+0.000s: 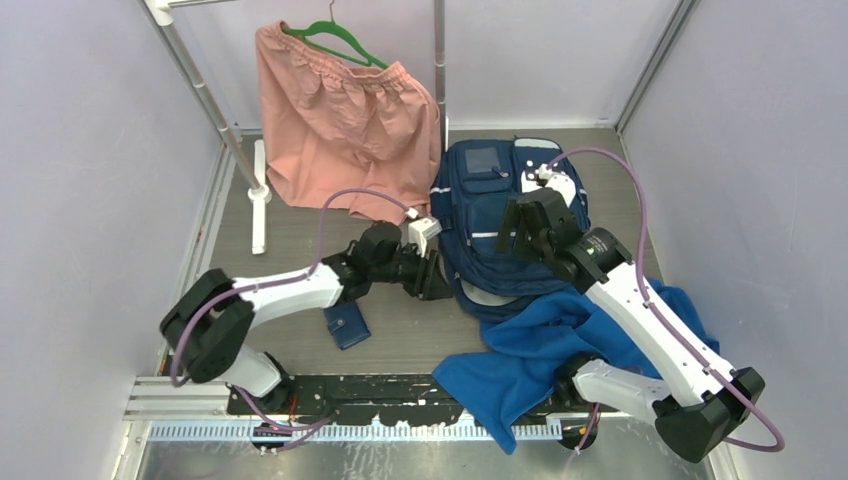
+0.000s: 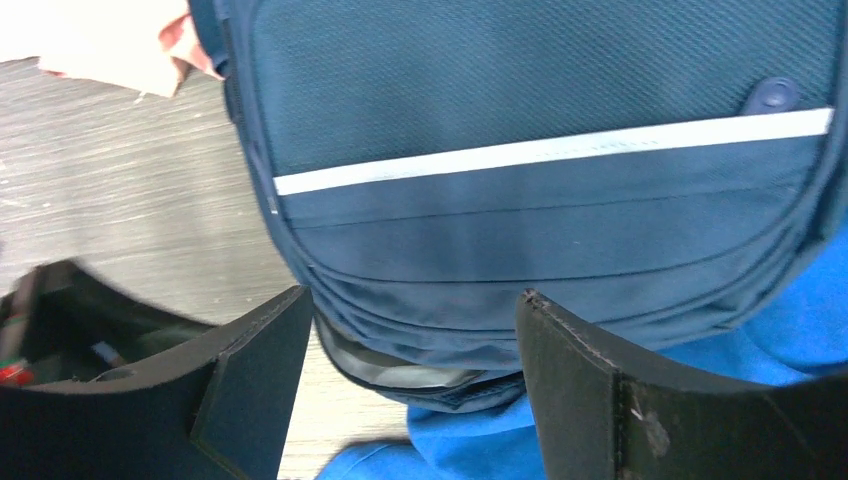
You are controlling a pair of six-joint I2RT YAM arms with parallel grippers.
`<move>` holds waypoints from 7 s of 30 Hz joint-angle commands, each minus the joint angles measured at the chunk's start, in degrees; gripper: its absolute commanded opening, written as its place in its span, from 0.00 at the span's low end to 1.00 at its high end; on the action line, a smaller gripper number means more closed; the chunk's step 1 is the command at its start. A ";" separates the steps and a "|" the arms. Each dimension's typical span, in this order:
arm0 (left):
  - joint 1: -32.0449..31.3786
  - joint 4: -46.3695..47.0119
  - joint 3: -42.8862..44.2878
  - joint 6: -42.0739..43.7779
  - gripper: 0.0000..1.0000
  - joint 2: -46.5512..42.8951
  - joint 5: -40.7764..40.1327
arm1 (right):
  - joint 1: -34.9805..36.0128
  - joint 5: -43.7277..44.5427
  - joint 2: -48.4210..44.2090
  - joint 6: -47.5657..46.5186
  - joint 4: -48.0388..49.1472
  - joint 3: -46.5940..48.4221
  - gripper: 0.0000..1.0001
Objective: Pack the student bag
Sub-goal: Zip the student bag at the center of the board.
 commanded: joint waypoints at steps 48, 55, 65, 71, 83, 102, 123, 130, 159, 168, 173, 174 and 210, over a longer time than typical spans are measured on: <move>8.95 -0.18 25.45 -15.70 0.48 21.17 -10.61 | -19.88 -10.20 22.33 0.83 20.83 -7.48 0.37; 9.80 1.73 21.54 -19.92 0.51 17.02 -12.73 | -17.01 -11.96 11.69 1.09 18.03 -7.74 0.42; 10.46 -6.55 28.45 -33.10 0.52 21.50 -17.40 | -5.22 -2.32 0.71 6.18 9.86 -11.23 0.48; 10.17 4.76 25.18 -44.86 0.53 24.18 -18.32 | -5.18 -2.52 1.16 6.34 9.11 -12.15 0.50; 10.35 6.57 28.52 -47.40 0.47 29.68 -18.46 | -5.22 -3.09 0.76 6.22 9.15 -11.19 0.51; 9.93 17.95 19.84 -53.06 0.72 25.08 -22.14 | -5.13 -5.97 1.84 6.39 9.43 -10.03 0.52; 9.93 17.93 26.42 -53.06 0.44 32.22 -20.50 | -5.14 -4.93 -0.11 6.48 7.40 -9.25 0.52; 9.97 20.52 25.70 -53.39 0.07 32.65 -19.38 | -5.12 -4.91 -0.12 6.68 7.35 -9.51 0.51; 3.13 22.42 16.80 -45.45 0.00 24.01 -4.12 | 13.23 13.09 7.11 33.52 9.13 -15.40 0.47; 2.99 24.42 17.04 -46.65 0.00 24.76 -2.82 | 13.24 20.77 10.63 36.53 11.69 -18.06 0.47; 2.99 26.02 17.35 -48.67 0.00 26.17 -1.56 | 13.25 21.89 15.66 36.27 15.82 -17.59 0.47; 2.99 26.27 17.35 -48.90 0.00 26.24 -1.37 | 13.31 22.11 16.60 36.59 16.20 -17.31 0.47; 12.36 15.50 23.08 -42.76 0.00 27.43 1.43 | 13.23 15.53 5.84 30.28 17.45 -27.16 0.01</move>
